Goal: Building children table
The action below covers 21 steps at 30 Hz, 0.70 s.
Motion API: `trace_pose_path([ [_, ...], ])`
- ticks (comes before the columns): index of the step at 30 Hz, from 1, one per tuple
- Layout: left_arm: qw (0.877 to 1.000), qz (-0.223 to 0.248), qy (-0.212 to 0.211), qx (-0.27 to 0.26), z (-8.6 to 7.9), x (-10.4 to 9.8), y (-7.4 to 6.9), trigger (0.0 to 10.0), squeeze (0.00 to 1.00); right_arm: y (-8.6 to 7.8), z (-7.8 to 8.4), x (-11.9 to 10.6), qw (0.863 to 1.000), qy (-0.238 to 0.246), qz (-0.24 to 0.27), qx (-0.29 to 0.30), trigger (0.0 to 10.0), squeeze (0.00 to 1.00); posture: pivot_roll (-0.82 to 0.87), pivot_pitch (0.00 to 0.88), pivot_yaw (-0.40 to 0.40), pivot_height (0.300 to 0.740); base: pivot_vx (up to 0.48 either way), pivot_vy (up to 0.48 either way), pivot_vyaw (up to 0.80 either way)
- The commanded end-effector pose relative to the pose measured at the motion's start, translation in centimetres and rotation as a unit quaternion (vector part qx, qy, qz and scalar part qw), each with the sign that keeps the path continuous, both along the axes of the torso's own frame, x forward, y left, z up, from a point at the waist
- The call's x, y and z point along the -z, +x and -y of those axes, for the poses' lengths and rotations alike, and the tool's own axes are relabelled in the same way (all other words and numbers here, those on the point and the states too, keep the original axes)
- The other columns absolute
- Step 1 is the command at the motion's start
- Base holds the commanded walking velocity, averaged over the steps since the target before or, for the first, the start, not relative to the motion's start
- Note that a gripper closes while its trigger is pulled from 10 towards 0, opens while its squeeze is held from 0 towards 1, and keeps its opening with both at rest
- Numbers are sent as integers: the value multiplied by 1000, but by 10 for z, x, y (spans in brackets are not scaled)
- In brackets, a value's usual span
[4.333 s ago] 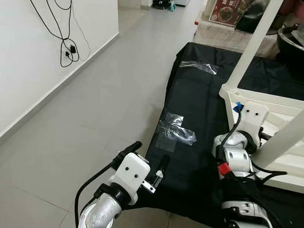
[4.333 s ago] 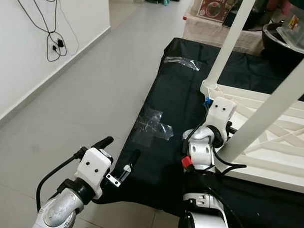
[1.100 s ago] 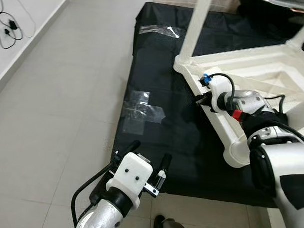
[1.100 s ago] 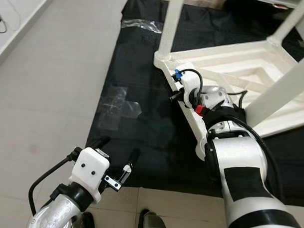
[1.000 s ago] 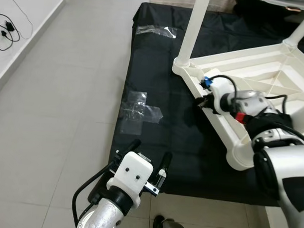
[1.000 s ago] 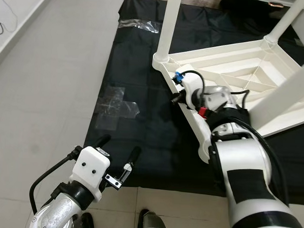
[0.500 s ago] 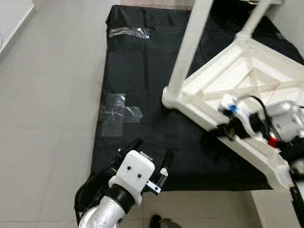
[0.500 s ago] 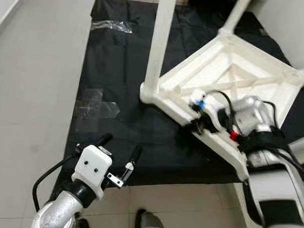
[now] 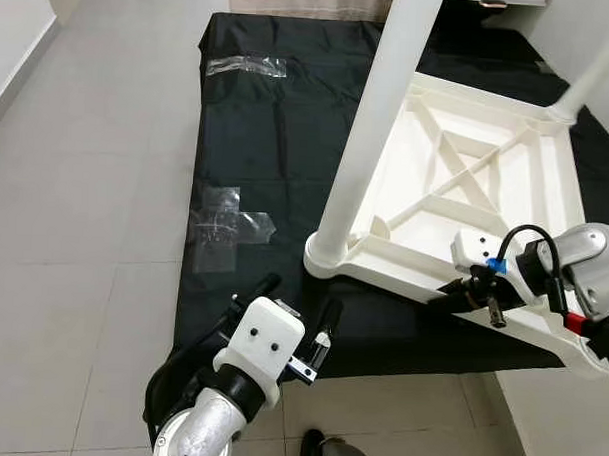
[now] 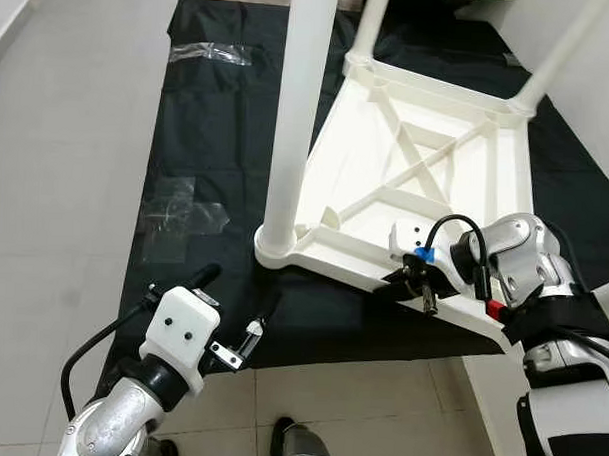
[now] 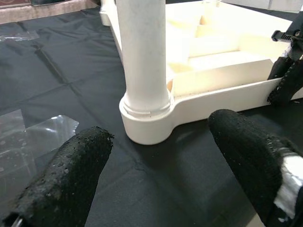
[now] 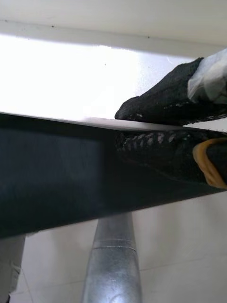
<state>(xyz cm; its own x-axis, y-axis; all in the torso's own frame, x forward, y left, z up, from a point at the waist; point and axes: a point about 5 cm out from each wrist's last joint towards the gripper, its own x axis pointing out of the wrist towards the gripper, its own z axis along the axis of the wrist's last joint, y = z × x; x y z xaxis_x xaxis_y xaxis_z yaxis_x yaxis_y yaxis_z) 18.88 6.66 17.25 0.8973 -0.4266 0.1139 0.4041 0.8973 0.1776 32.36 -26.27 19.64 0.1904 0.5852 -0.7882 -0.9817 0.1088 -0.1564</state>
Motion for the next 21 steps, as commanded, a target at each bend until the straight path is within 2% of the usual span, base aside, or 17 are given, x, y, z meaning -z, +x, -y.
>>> trace_pose_path([
  [1, 1000, -11, 3, 8, 2, 5, -1, 10000, 0, -9, -10, 17, 997, -7, -49, -62, 0, 0, 72, 218, -61, 740, 0, 0, 0],
  [3, 1000, -11, 3, 9, 2, 6, -1, 10000, 0, -7, -14, 14, 996, -3, -40, -74, 0, 0, 73, 219, -61, 740, 0, 0, 0],
  [5, 1000, -10, 3, 10, 2, 6, 0, 10000, 0, -12, -23, 13, 992, -12, -29, -122, 0, 0, 78, 217, -64, 740, 0, 0, 0],
  [6, 1000, -10, 3, 10, 2, 6, 0, 10000, 0, -12, -23, 13, 992, -12, -29, -122, 0, 0, 78, 217, -64, 740, 0, 0, 0],
  [8, 1000, -11, 5, 8, 1, 7, 0, 10000, 0, -20, -34, 16, 983, -31, -23, -178, 0, 0, 72, 216, -65, 740, 0, 0, 0],
  [12, 1000, -11, 5, 7, 1, 8, 0, 10000, 0, -24, -43, 17, 976, -39, -11, -213, 0, 0, 70, 212, -62, 740, 0, 0, 0],
  [14, 1000, -11, 5, 8, 1, 8, 1, 10000, 0, -21, -58, 14, 970, -23, 18, -241, 0, 0, 73, 209, -63, 740, 0, 0, 0],
  [15, 1000, -11, 5, 8, 1, 8, 1, 10000, 0, -21, -58, 14, 970, -23, 18, -241, 0, 0, 73, 209, -63, 740, 0, 0, 0],
  [16, 1000, -10, 5, 9, 1, 8, 2, 10000, 0, -17, -69, 10, 965, -5, 41, -258, 0, 0, 72, 207, -64, 740, 0, 0, 0],
  [18, 1000, -10, 5, 9, 1, 8, 2, 10000, 0, -17, -69, 10, 965, -5, 41, -258, 0, 0, 72, 207, -64, 740, 0, 0, 0],
  [20, 1000, -9, 5, 8, 1, 8, 2, 10000, 0, -7, -91, 0, 959, 28, 82, -271, 0, 0, 74, 203, -68, 740, 0, 0, 0],
  [21, 1000, -9, 5, 8, 1, 8, 2, 10000, 0, -7, -91, 0, 959, 28, 82, -271, 0, 0, 74, 203, -68, 740, 0, 0, 0],
])
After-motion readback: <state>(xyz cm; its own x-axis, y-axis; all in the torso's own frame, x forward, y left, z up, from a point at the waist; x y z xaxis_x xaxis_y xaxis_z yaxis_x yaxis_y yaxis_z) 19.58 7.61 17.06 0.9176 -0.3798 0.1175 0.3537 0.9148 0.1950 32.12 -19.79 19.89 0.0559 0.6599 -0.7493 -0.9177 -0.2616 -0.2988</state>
